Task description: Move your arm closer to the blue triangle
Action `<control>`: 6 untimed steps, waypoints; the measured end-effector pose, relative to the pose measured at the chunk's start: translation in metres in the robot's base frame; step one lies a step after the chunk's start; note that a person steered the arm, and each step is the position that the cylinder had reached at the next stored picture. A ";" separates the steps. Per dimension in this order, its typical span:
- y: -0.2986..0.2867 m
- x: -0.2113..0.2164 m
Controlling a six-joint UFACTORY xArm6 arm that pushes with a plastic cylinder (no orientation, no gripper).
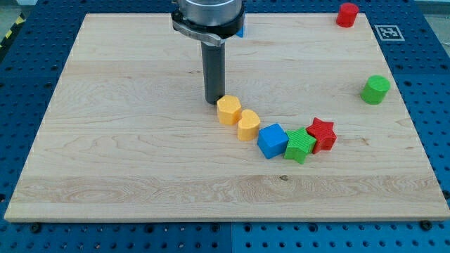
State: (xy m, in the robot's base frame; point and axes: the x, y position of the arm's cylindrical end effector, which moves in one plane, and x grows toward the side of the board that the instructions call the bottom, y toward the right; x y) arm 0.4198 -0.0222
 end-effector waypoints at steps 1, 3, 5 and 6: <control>0.000 -0.031; -0.005 -0.074; -0.014 -0.168; -0.005 -0.202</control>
